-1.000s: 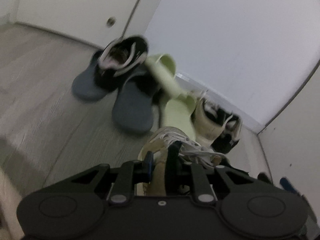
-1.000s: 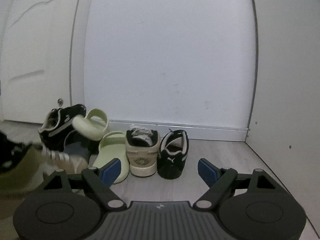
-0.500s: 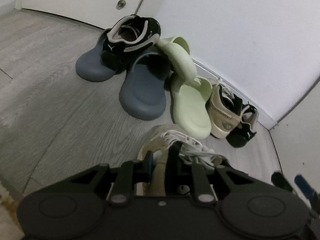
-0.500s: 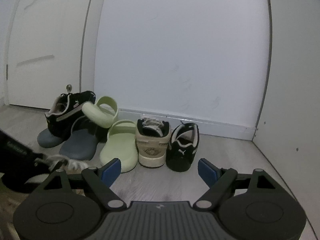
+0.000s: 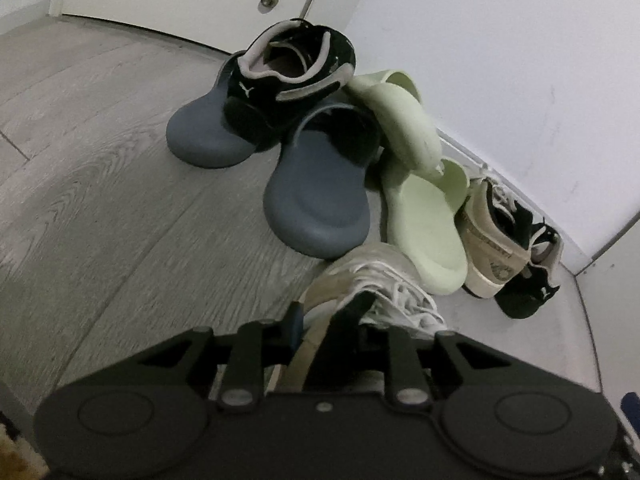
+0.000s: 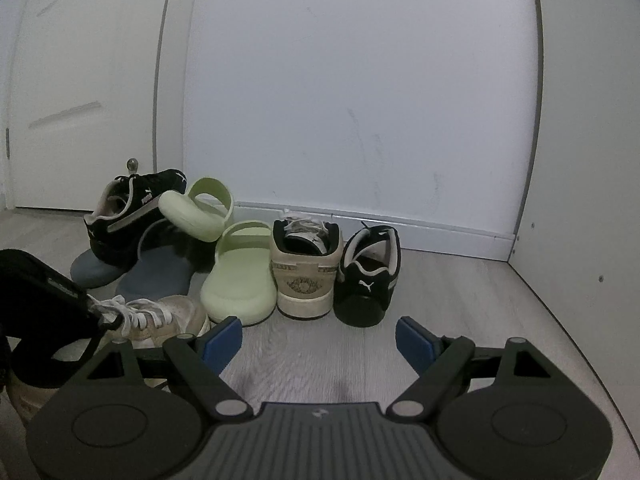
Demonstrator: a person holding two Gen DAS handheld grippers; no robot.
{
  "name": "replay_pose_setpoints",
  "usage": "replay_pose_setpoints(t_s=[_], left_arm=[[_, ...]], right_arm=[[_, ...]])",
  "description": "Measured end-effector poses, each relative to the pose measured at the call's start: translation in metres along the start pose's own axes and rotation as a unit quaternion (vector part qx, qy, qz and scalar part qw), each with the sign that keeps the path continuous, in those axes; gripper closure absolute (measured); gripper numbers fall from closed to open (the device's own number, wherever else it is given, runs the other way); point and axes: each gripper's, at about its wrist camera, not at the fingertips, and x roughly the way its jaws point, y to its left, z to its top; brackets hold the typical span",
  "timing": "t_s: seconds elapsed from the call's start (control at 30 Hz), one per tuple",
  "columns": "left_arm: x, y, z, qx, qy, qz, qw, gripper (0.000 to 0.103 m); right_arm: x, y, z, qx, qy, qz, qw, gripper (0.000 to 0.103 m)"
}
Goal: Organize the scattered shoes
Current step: 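Lift the beige Jordan sneaker with the left tool and pull it back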
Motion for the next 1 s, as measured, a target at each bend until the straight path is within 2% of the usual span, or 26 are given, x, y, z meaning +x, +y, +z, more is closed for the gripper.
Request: replay_pose_setpoints(t_s=[0.1,0.23,0.43,0.57,0.6,0.7,0.83,0.9,0.93,1.0], left_arm=[[0.001,0.001,-0.002,0.009,-0.002,-0.001,1.0000,0.079],[0.001,0.003,-0.004,0.020,0.018,0.005,0.9996,0.077],[-0.006,0.007,-0.002,0.021,0.029,0.011,0.9993,0.069],[-0.017,0.009,-0.004,0.027,0.037,0.027,0.9986,0.059],[-0.021,0.010,-0.006,0.032,0.037,0.032,0.9983,0.054],[-0.038,0.009,-0.008,0.059,0.039,0.045,0.9965,0.051],[-0.051,-0.003,-0.008,0.087,0.039,0.034,0.9949,0.050],[-0.054,-0.015,-0.008,0.108,0.034,0.032,0.9930,0.050],[-0.055,-0.022,-0.008,0.120,0.032,0.032,0.9917,0.048],[-0.054,-0.035,-0.008,0.140,0.029,0.036,0.9891,0.034]], right_arm=[[-0.002,0.001,0.000,-0.007,-0.001,-0.001,1.000,0.018],[-0.003,-0.001,0.000,-0.011,0.000,0.003,1.000,0.018],[-0.003,-0.005,0.002,0.002,0.005,0.014,1.000,0.018],[-0.004,-0.010,0.004,0.017,0.005,0.021,1.000,0.017],[-0.004,-0.011,0.005,0.021,0.004,0.023,1.000,0.016],[-0.004,-0.015,0.005,0.033,0.000,0.027,0.999,0.009],[-0.002,-0.022,0.006,0.055,-0.009,0.024,0.998,0.000],[0.000,-0.027,0.006,0.067,-0.010,0.018,0.998,0.000],[0.001,-0.029,0.005,0.070,-0.009,0.017,0.997,0.000],[0.005,-0.036,0.005,0.081,-0.004,0.012,0.997,0.000]])
